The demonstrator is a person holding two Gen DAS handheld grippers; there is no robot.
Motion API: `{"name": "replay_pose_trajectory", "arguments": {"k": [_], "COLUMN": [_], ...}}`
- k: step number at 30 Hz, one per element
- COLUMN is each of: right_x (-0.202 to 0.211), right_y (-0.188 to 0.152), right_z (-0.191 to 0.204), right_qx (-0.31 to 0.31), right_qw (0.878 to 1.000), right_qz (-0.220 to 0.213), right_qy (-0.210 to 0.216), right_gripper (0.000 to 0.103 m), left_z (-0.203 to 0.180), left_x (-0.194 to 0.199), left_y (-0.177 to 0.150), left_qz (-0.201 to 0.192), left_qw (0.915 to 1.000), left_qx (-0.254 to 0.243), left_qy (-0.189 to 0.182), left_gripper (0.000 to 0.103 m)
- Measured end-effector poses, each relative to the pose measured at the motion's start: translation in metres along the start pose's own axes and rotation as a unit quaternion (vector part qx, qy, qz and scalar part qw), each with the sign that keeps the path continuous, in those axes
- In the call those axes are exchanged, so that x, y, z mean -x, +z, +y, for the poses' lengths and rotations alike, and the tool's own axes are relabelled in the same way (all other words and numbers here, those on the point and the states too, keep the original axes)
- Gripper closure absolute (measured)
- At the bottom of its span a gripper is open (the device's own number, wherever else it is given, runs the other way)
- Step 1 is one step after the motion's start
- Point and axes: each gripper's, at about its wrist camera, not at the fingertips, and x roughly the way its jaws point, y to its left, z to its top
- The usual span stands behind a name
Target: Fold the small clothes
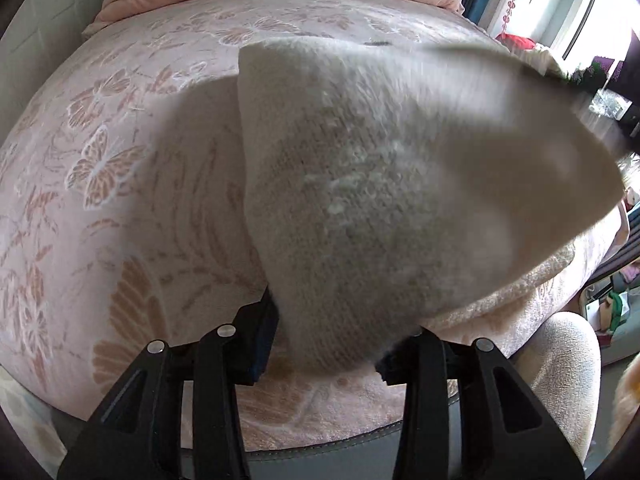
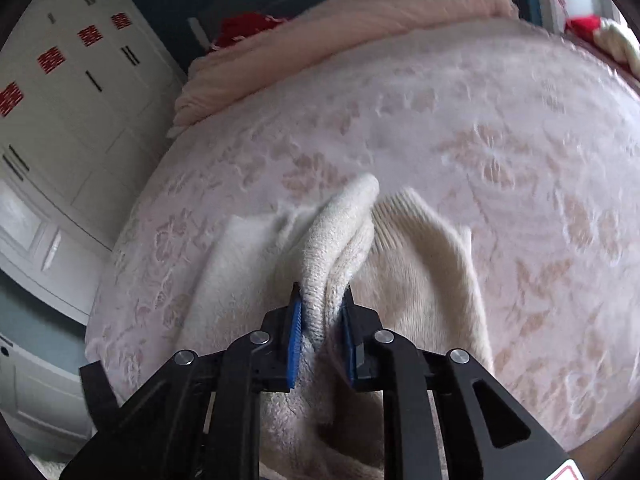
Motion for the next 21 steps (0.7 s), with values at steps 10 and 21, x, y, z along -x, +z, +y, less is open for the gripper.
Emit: {"name": "replay_pose_trajectory", "arguments": {"k": [10,21], "right_x": [-0.02,0.023], "right_y": [-0.033,-0.068], "right_z": [-0.088,-0.103], "right_qx": [-0.077,-0.129], "right_qw": [0.995,0.991], "right_qz": [0.038,-0.007], "right_qy": [-0.057,-0.04], "right_gripper": [0.088,0.073], "left_z": [-0.001,-0.006], "left_x": [-0.006,0.017], "left_y": [0.005,-0.002], "left_qz": [0.002,-0.014], "left_qw": [0.9999,0.9993], "left_qx": [0.015,-0.035], "left_qy": [-0.007,0.002], "left_gripper": [0.066,0.062]}}
